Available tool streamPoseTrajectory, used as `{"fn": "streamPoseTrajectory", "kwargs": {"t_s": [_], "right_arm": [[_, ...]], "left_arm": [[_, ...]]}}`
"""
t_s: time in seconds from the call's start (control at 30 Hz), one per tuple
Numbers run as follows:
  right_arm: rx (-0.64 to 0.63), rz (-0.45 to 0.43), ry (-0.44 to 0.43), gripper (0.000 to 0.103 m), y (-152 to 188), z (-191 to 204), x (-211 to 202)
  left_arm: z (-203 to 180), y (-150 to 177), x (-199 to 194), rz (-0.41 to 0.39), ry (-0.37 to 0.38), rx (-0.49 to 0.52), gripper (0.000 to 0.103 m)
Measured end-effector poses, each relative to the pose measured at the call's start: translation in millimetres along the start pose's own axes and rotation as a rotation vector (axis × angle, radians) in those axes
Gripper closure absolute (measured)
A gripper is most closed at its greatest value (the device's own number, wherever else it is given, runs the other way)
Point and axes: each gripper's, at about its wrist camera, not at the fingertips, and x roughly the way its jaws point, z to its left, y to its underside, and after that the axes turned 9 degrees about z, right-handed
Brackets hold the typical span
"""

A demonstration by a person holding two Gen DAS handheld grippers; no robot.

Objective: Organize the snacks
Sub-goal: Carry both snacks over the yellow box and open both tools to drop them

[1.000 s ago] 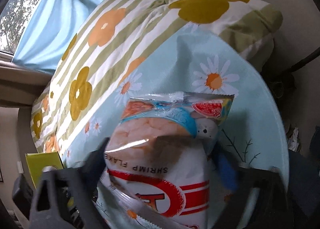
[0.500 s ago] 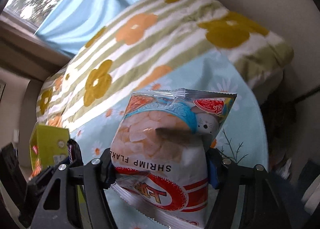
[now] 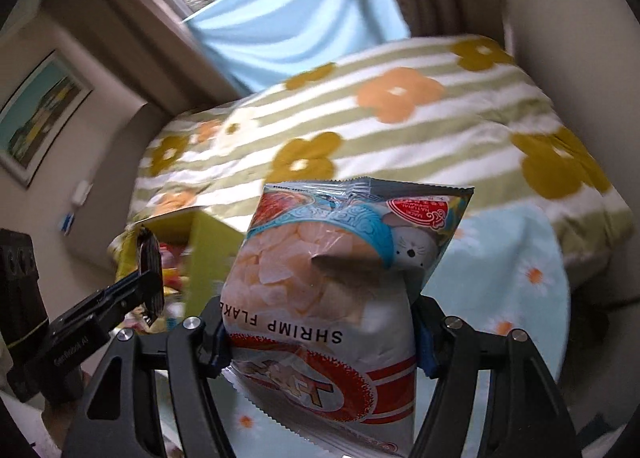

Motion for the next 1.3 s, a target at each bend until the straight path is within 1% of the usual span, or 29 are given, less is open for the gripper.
{"fn": "streamPoseTrajectory", "kwargs": {"t_s": [0.13, 0.23, 0.3, 0.4, 0.57, 0.67, 0.73, 0.83, 0.9, 0.93, 0.97, 1.0, 1.03, 1.07, 1.13, 1.2, 1.3], "right_arm": [[-0.078, 0.0, -0.037, 0.038, -4, 54, 15], [-0.111, 0.002, -0.059, 0.038, -2, 91, 29], [-0.122, -0.005, -0.064, 0.038, 0, 118, 41], [-0.105, -0.006, -0.08, 0.038, 3, 148, 59], [-0.09, 0.005, -0.056, 0.038, 7, 189, 92], [-0.067, 0.001, -0.035, 0.038, 10, 203, 103], [-0.05, 0.003, -0.024, 0.038, 12, 211, 108], [-0.022, 0.007, 0.003, 0.038, 15, 217, 115], [0.002, 0.017, 0.02, 0.038, 17, 218, 120], [0.01, 0.023, 0.025, 0.038, 18, 220, 122], [0.015, 0.029, 0.029, 0.038, 18, 221, 124], [0.02, 0.036, 0.035, 0.038, 19, 221, 126], [0.022, 0.045, 0.046, 0.038, 20, 222, 128], [0.023, 0.052, 0.056, 0.038, 20, 223, 131], [0.023, 0.059, 0.064, 0.037, 21, 225, 132], [0.015, 0.063, 0.07, 0.037, 22, 227, 134], [-0.003, 0.065, 0.088, 0.037, 21, 229, 136]], "left_arm": [[47, -1, -30, -0.042, -0.034, -0.05, 0.077], [81, 1, -47, -0.052, -0.04, -0.072, 0.077], [107, 1, -55, -0.051, -0.045, -0.072, 0.077], [148, -2, -62, -0.032, -0.046, -0.07, 0.077], [210, -6, -59, 0.008, -0.047, -0.062, 0.077], [243, -12, -45, 0.055, -0.048, -0.054, 0.077], [255, -16, -31, 0.094, -0.052, -0.044, 0.077], [275, -23, -10, 0.142, -0.034, -0.035, 0.077], [281, -25, 2, 0.172, -0.045, -0.022, 0.076], [283, -25, 5, 0.179, -0.048, -0.014, 0.071], [285, -25, 8, 0.184, -0.044, -0.008, 0.053], [285, -25, 8, 0.185, -0.039, -0.005, 0.037], [287, -24, 8, 0.177, -0.033, -0.002, 0.008], [288, -23, 6, 0.166, -0.029, -0.001, 0.0], [288, -21, 2, 0.161, -0.032, 0.002, 0.0], [289, -16, -3, 0.154, -0.055, 0.005, 0.0], [290, -10, -15, 0.12, -0.091, 0.01, 0.0]]}}
